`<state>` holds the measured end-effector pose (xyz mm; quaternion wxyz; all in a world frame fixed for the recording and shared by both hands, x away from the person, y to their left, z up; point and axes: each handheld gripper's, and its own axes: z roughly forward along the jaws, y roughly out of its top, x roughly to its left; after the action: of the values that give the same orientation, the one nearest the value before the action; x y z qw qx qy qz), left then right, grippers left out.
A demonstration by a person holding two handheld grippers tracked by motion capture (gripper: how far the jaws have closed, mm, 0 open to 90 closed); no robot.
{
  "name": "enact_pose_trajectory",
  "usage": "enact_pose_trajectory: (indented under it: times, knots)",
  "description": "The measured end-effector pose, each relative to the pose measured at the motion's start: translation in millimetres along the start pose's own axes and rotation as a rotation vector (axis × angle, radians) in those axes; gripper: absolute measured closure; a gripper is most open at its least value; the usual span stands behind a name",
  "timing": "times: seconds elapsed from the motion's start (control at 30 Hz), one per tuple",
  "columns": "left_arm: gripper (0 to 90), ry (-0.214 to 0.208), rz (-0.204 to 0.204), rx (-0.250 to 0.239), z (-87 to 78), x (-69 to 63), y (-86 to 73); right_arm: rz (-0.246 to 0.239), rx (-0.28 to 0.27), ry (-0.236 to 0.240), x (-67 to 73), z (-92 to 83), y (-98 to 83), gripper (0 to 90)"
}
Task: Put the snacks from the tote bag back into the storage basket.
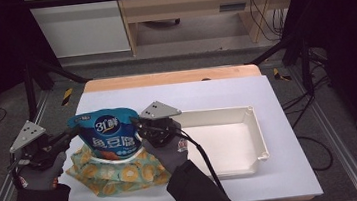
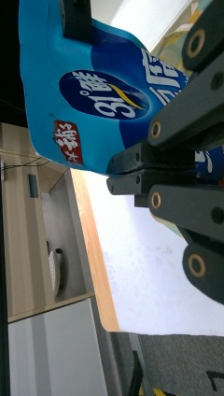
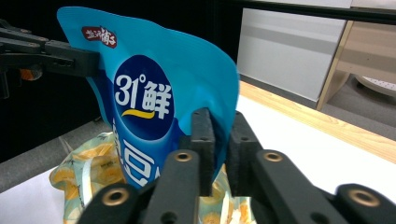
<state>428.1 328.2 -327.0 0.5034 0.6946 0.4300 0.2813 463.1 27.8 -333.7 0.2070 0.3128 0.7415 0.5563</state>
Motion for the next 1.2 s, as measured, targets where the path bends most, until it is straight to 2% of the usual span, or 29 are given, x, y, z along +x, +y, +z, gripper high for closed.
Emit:
enact_pose_trajectory:
  times: [0.37, 0.63, 0.9, 1.2]
  knots:
    - [90.0, 0.017, -0.005, -0.010, 0.0, -3.0, -0.1, -0.017, 0.007, -0.021, 2.7, 0.2, 1.6, 90.0]
    - [90.0, 0.020, 0.009, -0.040, -5.3, -8.0, 4.0, -0.016, -0.008, -0.023, 2.0, -4.8, 5.8, 90.0]
    - [90.0, 0.019, 0.009, -0.071, -14.0, -9.4, 11.3, -0.034, -0.028, -0.020, 5.4, -10.6, 18.0, 90.0]
    - [90.0, 0.028, 0.015, -0.109, -23.7, -10.1, 31.6, -0.064, -0.056, -0.026, 10.1, -17.9, 38.2, 90.0]
